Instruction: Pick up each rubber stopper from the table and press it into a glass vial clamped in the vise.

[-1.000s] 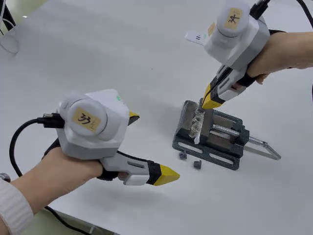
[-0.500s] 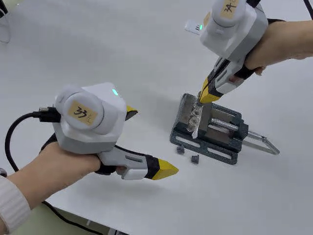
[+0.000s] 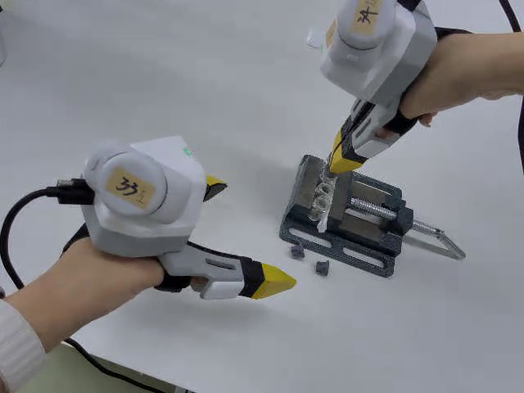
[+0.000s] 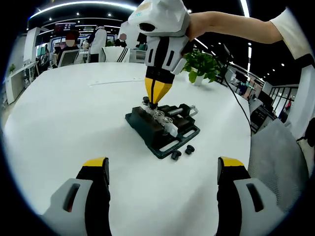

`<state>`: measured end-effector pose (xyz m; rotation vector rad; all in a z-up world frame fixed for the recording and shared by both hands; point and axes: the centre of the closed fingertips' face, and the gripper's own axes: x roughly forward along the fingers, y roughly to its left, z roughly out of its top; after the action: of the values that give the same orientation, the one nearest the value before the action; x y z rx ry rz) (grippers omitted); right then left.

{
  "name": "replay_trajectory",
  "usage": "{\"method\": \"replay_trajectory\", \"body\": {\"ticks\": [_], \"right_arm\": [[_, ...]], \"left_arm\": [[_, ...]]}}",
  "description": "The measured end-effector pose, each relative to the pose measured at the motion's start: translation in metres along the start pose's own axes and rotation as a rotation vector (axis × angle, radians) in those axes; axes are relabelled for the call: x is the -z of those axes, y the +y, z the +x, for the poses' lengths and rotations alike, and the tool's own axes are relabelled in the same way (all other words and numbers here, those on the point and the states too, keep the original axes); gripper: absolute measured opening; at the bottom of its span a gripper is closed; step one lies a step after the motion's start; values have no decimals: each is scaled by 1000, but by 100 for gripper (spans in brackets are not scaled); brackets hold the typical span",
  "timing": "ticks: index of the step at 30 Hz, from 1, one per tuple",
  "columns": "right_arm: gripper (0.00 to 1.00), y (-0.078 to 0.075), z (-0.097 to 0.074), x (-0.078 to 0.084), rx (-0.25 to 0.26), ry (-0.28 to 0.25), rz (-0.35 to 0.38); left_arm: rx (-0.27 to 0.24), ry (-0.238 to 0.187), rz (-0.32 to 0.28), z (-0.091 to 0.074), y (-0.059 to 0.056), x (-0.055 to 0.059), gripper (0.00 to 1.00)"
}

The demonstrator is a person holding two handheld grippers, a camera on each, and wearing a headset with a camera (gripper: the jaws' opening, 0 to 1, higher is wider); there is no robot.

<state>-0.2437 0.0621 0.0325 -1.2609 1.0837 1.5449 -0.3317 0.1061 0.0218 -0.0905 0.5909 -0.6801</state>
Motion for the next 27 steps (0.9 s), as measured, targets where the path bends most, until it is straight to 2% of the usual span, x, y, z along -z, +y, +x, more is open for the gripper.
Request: {"method": "replay_trajectory", "body": {"ticks": [1,7,13,14,15,19,20,21,22,23,24,27], "right_arm": [[0,1,0,1,2,10,-30],[0,1,0,2,-32,10,4],[0,-2,0,5,-30,-1,10],[0,-2,1,4,-44,-15,57],[0,-4,1,5,-43,-7,33],[0,-1,1,3,-38,8,30],[0,-5,1,2,-27,9,-35],[0,-4,2,4,-33,13,29],[0,-4,2,3,-32,14,15],[0,-4,2,3,-30,18,32],[0,-3,2,2,-17,34,-10],[0,-1,2,3,-13,15,31]], "left_arm": [[0,1,0,0,0,0,90],[-8,-3,-11,-1,3,1,90],[-12,1,-17,-1,6,3,90],[-12,3,-15,-1,7,3,90],[-13,3,-14,-1,8,2,90],[-21,-6,-17,-2,9,-1,90],[-24,-10,-19,-1,10,-2,90],[-26,-13,-22,-1,11,-3,90],[-27,-14,-21,0,12,-4,90],[-27,-15,-19,0,12,-5,90],[-28,-19,-17,1,12,-7,90],[-26,-27,-10,2,9,-14,90]]}}
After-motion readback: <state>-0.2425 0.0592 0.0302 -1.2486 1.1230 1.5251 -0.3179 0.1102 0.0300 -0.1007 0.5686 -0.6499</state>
